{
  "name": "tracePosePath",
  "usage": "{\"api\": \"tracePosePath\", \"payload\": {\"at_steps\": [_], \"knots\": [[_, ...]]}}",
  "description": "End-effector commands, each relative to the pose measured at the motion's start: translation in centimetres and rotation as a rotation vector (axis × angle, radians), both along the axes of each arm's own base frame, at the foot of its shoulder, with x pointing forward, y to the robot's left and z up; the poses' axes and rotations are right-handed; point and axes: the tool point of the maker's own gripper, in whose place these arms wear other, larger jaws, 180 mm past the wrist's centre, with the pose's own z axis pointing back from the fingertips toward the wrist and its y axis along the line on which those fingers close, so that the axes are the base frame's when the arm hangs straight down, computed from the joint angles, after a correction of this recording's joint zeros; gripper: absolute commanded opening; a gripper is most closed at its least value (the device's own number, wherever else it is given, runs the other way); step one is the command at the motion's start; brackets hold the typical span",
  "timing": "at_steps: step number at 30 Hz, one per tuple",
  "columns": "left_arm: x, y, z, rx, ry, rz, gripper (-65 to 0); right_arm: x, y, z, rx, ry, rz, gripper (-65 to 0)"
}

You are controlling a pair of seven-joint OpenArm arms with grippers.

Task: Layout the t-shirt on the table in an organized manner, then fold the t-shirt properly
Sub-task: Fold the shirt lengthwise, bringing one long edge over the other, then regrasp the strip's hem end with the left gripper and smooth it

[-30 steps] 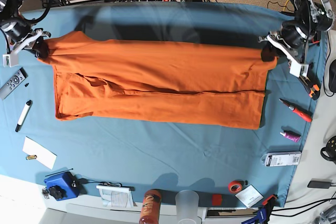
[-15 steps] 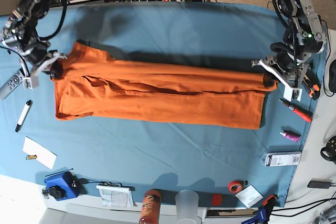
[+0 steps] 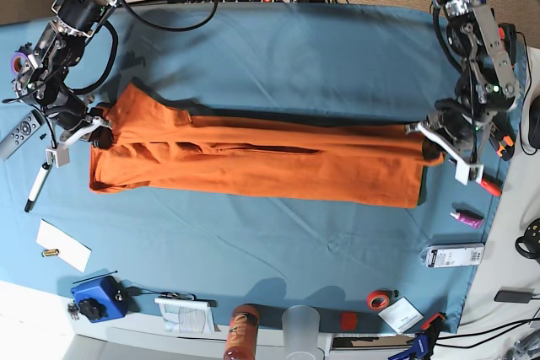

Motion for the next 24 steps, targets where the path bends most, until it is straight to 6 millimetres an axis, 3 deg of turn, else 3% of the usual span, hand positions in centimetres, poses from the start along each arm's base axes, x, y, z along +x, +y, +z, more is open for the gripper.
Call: {"api": "tracePosePath", "payload": {"at_steps": [1,10,13,15,19,24], "knots": [[1.3,0.5,1.9,0.014,-0.067,0.007,-65.0,1.3,-1.1,2.0,-0.021,-0.072,-0.017,-65.0],[2.9,0.4,3.0,0.007,-0.156,-0.008,-65.0,1.8,-1.9,2.3,-0.066,-0.096,-0.033,-65.0],[2.9,-0.2,2.3,-0.004,-0.154,-0.049,-47.5,1.8,-1.9,2.3,-0.065,-0.090,-0.031,-65.0],[2.9,-0.2,2.2,-0.005,-0.150,-0.048,-39.1,1.7,-1.7,2.2,-0.054,-0.084,-0.027,-65.0],[3.1,0.4,2.2,-0.015,-0.140,0.002,-37.4,2.0,-1.2,2.7,-0.014,-0.108,-0.024,-53.2],[2.9,0.1,3.4,-0.016,-0.112,-0.007,-37.4,2.6,-0.9,4.8,0.062,-0.186,-0.024,-52.9]]}}
